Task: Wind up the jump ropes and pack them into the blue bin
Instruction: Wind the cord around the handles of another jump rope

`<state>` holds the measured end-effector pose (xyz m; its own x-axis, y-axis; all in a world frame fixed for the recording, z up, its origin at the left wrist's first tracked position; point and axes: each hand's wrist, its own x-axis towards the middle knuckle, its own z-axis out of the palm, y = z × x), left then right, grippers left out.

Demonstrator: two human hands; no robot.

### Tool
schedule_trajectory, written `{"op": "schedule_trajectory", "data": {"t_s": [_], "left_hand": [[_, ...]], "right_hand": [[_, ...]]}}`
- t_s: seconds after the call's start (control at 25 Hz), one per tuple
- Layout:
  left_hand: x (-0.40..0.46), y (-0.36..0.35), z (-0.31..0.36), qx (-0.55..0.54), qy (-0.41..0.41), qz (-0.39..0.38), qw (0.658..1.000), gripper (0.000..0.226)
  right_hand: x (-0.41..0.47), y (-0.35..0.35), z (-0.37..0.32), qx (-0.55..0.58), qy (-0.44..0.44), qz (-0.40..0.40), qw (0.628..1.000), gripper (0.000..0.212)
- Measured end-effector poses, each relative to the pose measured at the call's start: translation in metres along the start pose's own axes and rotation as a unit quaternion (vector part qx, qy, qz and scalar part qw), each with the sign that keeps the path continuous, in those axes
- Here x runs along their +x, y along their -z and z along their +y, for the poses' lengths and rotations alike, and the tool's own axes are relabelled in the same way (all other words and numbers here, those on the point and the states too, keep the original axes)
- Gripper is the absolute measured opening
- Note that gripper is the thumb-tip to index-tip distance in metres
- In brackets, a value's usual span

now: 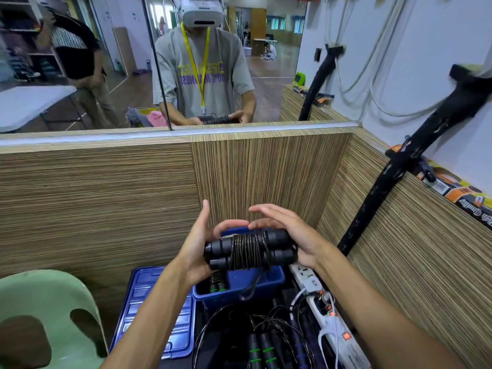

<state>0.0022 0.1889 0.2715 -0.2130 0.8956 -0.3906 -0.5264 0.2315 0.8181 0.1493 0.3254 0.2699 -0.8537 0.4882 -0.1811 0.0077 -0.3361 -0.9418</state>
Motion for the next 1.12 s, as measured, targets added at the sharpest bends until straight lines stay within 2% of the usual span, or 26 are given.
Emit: {"op": "schedule_trajectory", "data": {"t_s": [0.08,0.16,0.28,0.4,0.56,0.72,0.92,1.12], "left_hand": [[0.002,-0.001,0.001,-0.017,0.006,-0.016,1.0,0.092],[0.006,0.0,0.005,-0.017,-0.002,-0.025,1.0,0.091],[0.008,0.004,0.007,0.006,-0.017,-0.05,0.999,0.08],[0.007,0.005,0.003,-0.02,-0.003,-0.081,0.997,0.079],[0.007,0.001,-0.001,-0.063,0.014,-0.131,0.989,0.087],[0.009,0.0,-0.003,-0.046,0.03,-0.151,0.987,0.088],[0.01,-0.002,-0.015,-0.096,0.019,-0.124,0.987,0.059],[0.006,-0.006,-0.018,-0.124,-0.015,-0.101,0.987,0.053]], "right_hand": [[0.002,-0.001,0.002,0.021,-0.009,0.028,0.999,0.047],[0.003,-0.001,0.006,0.042,-0.044,0.023,0.998,0.055],[0.003,0.002,0.012,0.087,-0.086,-0.028,0.992,0.063],[0.005,0.002,0.006,0.11,-0.123,-0.065,0.984,0.067],[0.006,0.004,0.01,0.118,-0.151,-0.132,0.973,0.093],[0.001,0.002,0.015,0.115,-0.149,-0.122,0.975,0.089],[0.003,0.002,0.014,0.043,-0.136,-0.087,0.986,0.085],[0.003,-0.001,0.007,0.025,-0.135,-0.097,0.986,0.087]]}}
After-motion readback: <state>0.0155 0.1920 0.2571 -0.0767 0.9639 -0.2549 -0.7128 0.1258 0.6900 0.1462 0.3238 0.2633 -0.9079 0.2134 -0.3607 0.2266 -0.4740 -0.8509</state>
